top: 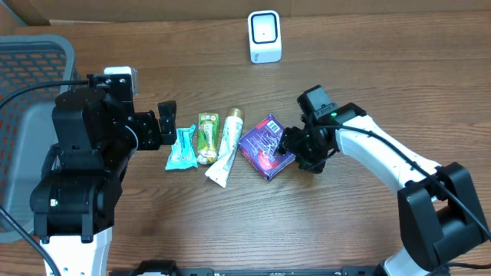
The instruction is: Scan the item barcode
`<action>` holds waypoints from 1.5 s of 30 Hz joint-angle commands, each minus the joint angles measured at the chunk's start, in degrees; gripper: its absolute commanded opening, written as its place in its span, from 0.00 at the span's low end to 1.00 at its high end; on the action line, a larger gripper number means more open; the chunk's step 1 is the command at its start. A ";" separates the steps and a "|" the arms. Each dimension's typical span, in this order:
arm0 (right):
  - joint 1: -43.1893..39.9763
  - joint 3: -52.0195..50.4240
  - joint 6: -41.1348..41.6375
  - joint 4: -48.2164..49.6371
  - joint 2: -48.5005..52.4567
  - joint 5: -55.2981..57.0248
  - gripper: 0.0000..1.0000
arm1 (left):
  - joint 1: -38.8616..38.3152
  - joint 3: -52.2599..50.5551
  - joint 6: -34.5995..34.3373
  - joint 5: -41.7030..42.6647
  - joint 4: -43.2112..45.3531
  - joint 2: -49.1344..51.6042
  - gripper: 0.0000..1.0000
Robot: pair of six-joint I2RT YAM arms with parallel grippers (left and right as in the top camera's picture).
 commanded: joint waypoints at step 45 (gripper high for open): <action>-14.16 4.90 -24.13 9.49 0.81 -0.50 0.86 | 0.00 0.85 0.48 -0.17 0.04 -0.28 1.00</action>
